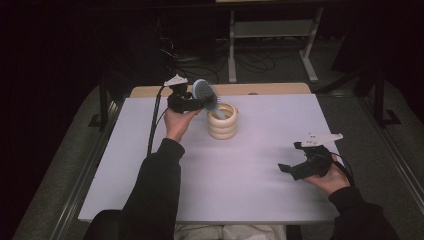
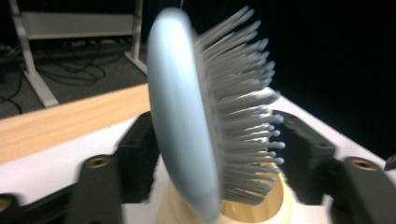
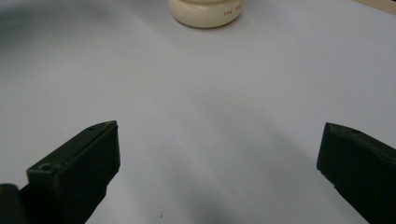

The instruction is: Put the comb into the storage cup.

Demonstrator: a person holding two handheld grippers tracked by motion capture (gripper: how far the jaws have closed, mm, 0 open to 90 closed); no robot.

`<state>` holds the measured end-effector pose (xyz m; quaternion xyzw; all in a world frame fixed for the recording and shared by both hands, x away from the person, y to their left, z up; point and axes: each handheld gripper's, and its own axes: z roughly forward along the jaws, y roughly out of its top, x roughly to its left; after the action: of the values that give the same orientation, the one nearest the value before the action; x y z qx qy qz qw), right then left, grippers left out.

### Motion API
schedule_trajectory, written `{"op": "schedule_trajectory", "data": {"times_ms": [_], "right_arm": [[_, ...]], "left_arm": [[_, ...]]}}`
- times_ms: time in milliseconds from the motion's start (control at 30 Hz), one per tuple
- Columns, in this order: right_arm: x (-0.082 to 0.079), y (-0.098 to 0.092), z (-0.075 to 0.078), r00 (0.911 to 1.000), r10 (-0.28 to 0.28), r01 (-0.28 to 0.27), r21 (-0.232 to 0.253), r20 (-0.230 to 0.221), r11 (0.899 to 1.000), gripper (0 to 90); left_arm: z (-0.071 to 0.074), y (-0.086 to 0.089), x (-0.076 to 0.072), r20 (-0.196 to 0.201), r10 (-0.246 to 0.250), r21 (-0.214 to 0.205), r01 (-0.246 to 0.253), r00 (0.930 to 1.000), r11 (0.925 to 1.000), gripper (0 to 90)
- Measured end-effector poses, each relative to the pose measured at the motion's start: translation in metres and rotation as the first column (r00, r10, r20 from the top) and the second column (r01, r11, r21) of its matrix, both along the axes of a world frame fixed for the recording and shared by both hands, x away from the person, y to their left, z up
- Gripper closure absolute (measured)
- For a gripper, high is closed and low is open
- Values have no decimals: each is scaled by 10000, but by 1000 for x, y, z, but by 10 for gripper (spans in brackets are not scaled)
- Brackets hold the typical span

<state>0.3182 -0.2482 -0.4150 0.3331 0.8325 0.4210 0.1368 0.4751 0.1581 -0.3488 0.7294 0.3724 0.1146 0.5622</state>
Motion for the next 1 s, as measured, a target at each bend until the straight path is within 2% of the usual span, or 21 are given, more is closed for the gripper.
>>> {"op": "schedule_trajectory", "data": {"times_ms": [67, 200, 267, 367, 433, 533, 800, 1000], "right_arm": [[0, 0, 0, 10000, -11, 11, 14, -39, 10000, 0], [0, 0, 1, 9999, -19, 18, 86, 103, 10000, 0], [0, 1, 1, 9999, -14, 13, 73, 113, 10000, 0], [-1, 2, 0, 10000, 20, -20, 24, 95, 10000, 0], [0, 2, 0, 9999, 24, -24, 28, 108, 10000, 0], [-1, 2, 0, 9999, 12, -12, 31, 128, 10000, 0], [0, 3, -1, 10000, 7, -7, -13, 82, 10000, 0], [0, 4, -1, 9999, -8, 9, -89, 123, 10000, 0]], "left_arm": [[1, 0, -1, 26, 122, 103, -122, 9999, 9999, 195], [0, 3, -1, -226, 310, 539, -297, 9993, 9981, 41], [-1, 7, -2, -296, 269, 499, -254, 9992, 9984, 0], [-2, 13, -4, -363, -49, 441, 65, 9993, 9990, 0], [-2, 17, -7, -253, -146, 561, 160, 9996, 9983, 0], [-2, 23, -11, -111, -306, 376, 310, 9995, 9988, 0], [-1, 35, -20, 90, -463, 235, 460, 9989, 9987, 0], [5, 46, -29, 405, -613, 208, 605, 9973, 9980, 0]]}}
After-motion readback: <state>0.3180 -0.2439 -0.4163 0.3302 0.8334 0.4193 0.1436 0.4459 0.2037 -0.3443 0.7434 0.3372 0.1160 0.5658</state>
